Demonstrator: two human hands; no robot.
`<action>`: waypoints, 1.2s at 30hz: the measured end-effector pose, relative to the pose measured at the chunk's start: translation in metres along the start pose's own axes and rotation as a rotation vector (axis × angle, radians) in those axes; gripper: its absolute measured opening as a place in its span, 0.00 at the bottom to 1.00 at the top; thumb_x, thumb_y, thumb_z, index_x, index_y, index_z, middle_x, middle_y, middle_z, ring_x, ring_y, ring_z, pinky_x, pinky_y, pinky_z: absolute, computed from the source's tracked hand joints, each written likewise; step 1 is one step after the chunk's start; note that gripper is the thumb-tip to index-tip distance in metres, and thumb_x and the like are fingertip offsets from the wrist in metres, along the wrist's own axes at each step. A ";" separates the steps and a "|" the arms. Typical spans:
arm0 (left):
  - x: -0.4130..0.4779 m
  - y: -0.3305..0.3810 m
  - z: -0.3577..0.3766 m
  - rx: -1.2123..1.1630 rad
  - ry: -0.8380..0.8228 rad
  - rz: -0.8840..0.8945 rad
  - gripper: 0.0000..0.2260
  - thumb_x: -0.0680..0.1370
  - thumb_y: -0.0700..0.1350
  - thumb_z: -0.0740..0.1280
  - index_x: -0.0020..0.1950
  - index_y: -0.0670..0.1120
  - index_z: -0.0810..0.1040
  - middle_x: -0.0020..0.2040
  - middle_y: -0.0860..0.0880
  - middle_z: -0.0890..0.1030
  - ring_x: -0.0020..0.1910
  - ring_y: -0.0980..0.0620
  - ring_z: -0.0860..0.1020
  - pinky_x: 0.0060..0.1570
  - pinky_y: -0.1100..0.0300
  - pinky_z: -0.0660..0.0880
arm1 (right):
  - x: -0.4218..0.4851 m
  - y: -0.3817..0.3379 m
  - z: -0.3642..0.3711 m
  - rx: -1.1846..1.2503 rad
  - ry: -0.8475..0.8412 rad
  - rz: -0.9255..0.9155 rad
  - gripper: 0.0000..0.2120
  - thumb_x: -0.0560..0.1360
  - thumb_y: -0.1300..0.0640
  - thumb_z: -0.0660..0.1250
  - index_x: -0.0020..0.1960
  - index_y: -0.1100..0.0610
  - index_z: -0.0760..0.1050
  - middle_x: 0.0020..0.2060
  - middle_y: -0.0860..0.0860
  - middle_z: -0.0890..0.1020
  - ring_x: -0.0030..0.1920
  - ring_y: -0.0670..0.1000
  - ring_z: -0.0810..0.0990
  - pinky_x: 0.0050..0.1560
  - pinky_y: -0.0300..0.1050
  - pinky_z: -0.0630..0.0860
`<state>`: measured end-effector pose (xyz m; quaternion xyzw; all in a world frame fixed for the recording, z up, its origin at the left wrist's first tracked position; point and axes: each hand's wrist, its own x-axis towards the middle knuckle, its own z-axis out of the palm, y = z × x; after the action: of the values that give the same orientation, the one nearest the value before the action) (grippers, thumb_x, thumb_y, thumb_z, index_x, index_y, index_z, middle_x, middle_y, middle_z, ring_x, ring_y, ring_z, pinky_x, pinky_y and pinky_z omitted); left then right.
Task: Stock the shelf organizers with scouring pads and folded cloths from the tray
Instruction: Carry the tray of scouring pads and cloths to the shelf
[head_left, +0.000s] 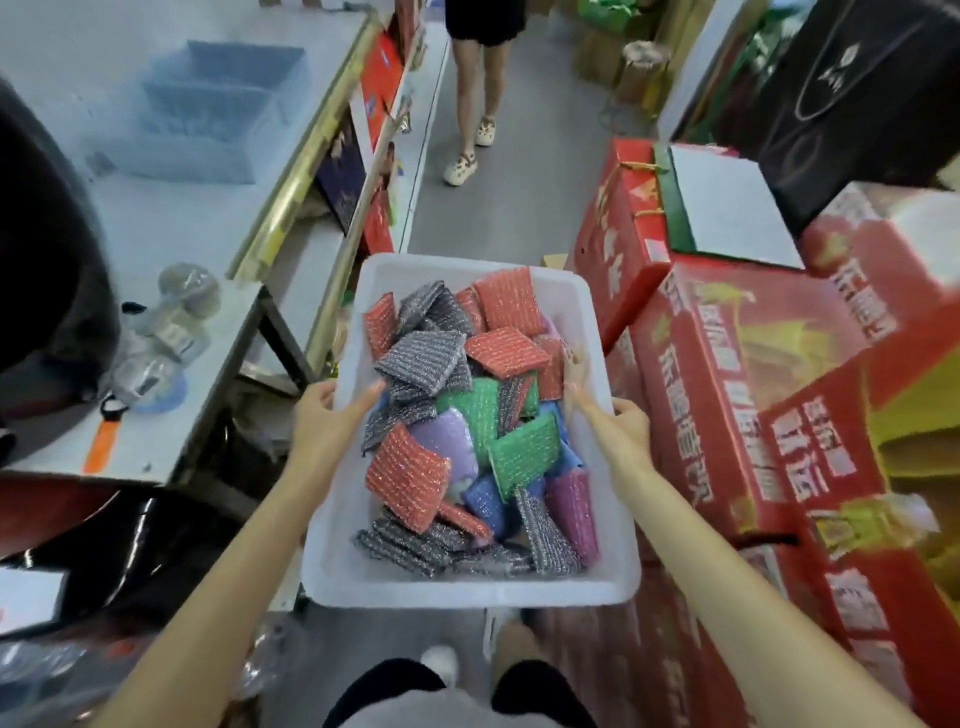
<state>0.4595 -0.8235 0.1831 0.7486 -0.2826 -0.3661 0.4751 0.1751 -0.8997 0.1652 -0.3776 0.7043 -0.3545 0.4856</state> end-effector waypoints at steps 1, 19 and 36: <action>0.016 0.006 0.009 -0.006 0.012 -0.013 0.29 0.69 0.57 0.74 0.62 0.40 0.75 0.58 0.44 0.79 0.54 0.48 0.76 0.49 0.57 0.71 | 0.023 -0.009 0.008 0.007 -0.017 0.009 0.25 0.65 0.39 0.75 0.50 0.58 0.77 0.43 0.50 0.82 0.44 0.48 0.79 0.44 0.44 0.73; 0.266 0.085 0.098 -0.046 0.317 -0.132 0.27 0.72 0.56 0.72 0.64 0.42 0.72 0.58 0.47 0.76 0.57 0.49 0.74 0.55 0.56 0.70 | 0.301 -0.175 0.154 -0.068 -0.268 -0.043 0.20 0.70 0.43 0.72 0.42 0.62 0.77 0.37 0.50 0.77 0.37 0.47 0.72 0.38 0.41 0.69; 0.489 0.180 0.134 -0.109 0.314 -0.157 0.33 0.70 0.60 0.72 0.68 0.45 0.68 0.62 0.50 0.73 0.59 0.51 0.73 0.61 0.54 0.70 | 0.480 -0.334 0.278 -0.179 -0.287 -0.170 0.19 0.70 0.43 0.72 0.35 0.52 0.65 0.29 0.45 0.64 0.30 0.45 0.64 0.29 0.39 0.59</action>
<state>0.6160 -1.3384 0.1740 0.7896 -0.1254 -0.2953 0.5231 0.3860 -1.5118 0.1779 -0.5242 0.6220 -0.2727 0.5138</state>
